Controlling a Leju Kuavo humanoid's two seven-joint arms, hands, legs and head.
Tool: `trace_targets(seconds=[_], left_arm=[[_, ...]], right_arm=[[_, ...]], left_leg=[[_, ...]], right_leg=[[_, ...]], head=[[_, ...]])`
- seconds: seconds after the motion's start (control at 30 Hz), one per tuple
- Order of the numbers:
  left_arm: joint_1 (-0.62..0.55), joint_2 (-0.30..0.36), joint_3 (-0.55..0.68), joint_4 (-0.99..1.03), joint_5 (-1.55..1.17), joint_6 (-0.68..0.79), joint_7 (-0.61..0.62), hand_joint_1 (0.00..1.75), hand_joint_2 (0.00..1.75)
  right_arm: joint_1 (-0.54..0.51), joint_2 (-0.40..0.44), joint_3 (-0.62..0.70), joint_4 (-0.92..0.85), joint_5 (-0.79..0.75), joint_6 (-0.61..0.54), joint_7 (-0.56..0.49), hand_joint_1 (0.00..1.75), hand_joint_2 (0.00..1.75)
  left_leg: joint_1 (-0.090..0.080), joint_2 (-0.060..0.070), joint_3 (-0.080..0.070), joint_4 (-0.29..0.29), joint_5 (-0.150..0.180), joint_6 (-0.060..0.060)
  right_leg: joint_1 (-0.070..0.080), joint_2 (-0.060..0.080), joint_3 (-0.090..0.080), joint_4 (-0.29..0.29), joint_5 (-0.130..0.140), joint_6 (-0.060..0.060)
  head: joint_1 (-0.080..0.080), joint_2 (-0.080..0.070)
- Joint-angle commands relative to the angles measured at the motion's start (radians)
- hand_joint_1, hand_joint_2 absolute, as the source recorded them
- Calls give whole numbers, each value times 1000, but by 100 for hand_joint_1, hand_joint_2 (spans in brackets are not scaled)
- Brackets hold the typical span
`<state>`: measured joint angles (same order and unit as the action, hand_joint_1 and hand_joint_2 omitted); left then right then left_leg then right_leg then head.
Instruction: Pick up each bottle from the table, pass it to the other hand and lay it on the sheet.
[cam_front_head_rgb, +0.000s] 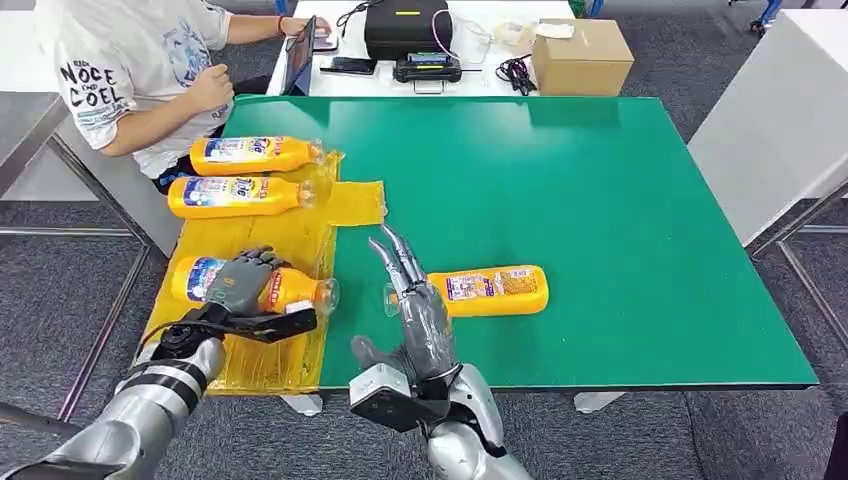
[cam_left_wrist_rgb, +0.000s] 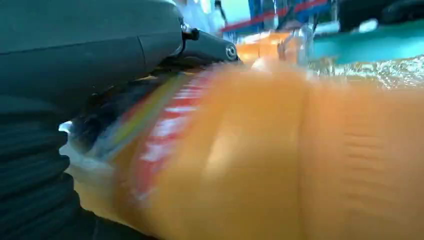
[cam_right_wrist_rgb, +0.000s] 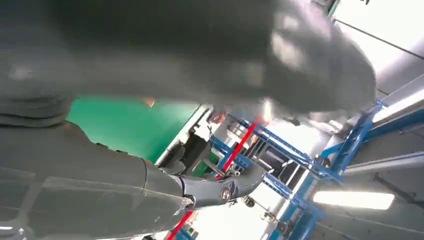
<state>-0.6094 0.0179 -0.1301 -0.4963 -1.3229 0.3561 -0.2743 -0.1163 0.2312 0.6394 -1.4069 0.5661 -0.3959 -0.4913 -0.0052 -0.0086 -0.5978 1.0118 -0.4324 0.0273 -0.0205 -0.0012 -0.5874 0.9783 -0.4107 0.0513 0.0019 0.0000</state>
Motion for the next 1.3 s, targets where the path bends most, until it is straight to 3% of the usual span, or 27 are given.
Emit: trace_targets(seconds=[0.03, 0.4, 0.53, 0.57, 0.63, 0.67, 0.73, 0.9, 1.13, 1.2, 1.27, 1.3], left_arm=[[-11, 49, 10, 102, 159, -269, -135, 0, 0], [-6, 63, 13, 107, 243, -364, -161, 0, 0], [33, 47, 83, 87, 394, -412, -211, 0, 0], [55, 28, 115, 56, 446, -372, -246, 0, 0], [78, -5, 135, 21, 477, -293, -251, 0, 0], [90, 0, 26, -11, 299, 14, -113, 0, 0], [84, -35, 65, -17, 325, 153, -94, 0, 0], [99, -87, 241, -91, 545, 326, -212, 0, 0], [102, -80, 261, -88, 577, 342, -254, 0, 0], [138, -130, 455, -216, 506, 342, -312, 0, 0], [139, -153, 550, -237, 501, 342, -374, 0, 0], [149, -174, 635, -293, 509, 342, -424, 0, 0]], right_arm=[[-48, -20, -13, 102, -35, 20, -31, 0, 175], [-71, -21, -16, 131, -48, 13, -35, 0, 175], [-119, -43, -28, 187, 2, -14, 19, 0, 175], [-132, -51, -40, 205, 40, -41, 45, 0, 0], [-151, -74, -48, 221, 111, -65, 89, 0, 0], [-145, -79, -75, 213, 153, -80, 126, 0, 175], [-127, -85, -113, 179, 196, -97, 140, 0, 175], [-88, -90, -144, 133, 244, -115, 157, 0, 175], [-87, -93, -146, 140, 247, -115, 156, 0, 175], [-92, -106, -145, 148, 291, -125, 186, 0, 175], [-97, -125, -147, 147, 314, -117, 211, 0, 175], [-115, -162, -144, 159, 342, -38, 283, 0, 175]], left_leg=[[2, 4, 4, -1, -1, -2], [1, -1, 10, -2, 1, -2], [1, 0, 13, -3, 0, -2], [0, -1, 13, -3, 0, -2], [0, 1, 14, -4, 1, -2], [0, -1, 14, -4, 1, -2], [1, -3, 12, -3, 1, -2], [1, -3, 8, 0, 1, -2], [1, -1, 4, 0, 1, -2], [1, -1, 2, 0, 1, -2], [2, -1, 1, 0, 1, -2], [1, -2, 0, 0, 1, -1]], right_leg=[[2, 3, 4, -2, 0, -2], [1, 1, 11, -2, 0, -3], [1, 2, 13, -2, 0, -3], [0, 1, 13, -2, 0, -2], [1, 3, 14, -4, 1, -3], [0, 1, 14, -3, 1, -2], [1, -2, 13, -4, 1, -2], [1, -4, 8, -1, 0, -2], [1, -3, 4, -1, 0, -2], [1, -2, 2, -1, 0, -2], [2, -2, 1, -1, 0, -2], [1, -3, 0, -1, 0, -1]], head=[[0, 0], [0, 0], [0, 0], [0, 0], [0, 0], [0, 0], [0, 0], [0, 0], [0, 0], [0, 0], [0, 0], [0, 0]])
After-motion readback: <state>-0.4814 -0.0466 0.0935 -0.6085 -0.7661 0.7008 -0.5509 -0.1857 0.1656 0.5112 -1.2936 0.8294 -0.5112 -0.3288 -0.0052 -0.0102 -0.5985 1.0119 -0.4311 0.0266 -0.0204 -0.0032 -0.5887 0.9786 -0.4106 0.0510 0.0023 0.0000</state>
